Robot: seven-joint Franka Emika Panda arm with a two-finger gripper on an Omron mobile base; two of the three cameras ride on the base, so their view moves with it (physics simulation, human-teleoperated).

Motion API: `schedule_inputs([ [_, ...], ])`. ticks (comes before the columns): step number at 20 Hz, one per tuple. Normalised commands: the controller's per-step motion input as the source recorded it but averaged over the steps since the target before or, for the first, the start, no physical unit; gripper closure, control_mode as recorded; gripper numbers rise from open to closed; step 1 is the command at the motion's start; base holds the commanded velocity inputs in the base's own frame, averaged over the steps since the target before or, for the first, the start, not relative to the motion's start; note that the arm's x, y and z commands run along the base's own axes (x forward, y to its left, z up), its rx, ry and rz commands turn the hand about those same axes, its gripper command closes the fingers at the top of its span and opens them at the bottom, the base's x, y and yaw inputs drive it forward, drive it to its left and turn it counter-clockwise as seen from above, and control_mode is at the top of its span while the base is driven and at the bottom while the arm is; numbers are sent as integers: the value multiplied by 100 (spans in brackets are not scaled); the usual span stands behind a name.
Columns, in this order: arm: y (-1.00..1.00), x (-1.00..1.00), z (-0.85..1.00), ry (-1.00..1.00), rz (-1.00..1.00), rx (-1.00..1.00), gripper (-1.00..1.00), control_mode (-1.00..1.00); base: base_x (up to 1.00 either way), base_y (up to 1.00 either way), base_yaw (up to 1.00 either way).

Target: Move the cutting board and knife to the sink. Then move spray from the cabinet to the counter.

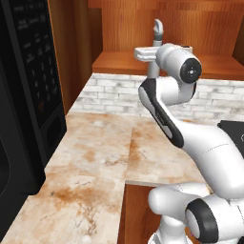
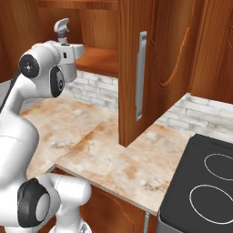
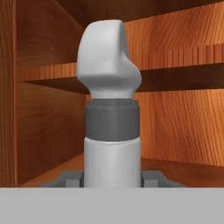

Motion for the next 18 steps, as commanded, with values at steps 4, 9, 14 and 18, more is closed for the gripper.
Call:
schedule_inputs([
  [4, 0, -85, -6, 0, 0, 0, 100, -100, 0, 0, 0],
  [9, 0, -69, -12, 1, 0, 0, 100, -100, 0, 0, 0],
  [14, 0, -46, -18, 6, 0, 0, 100, -100, 0, 0, 0],
  [18, 0, -25, -26, 0, 2, 0, 100, -100, 0, 0, 0],
])
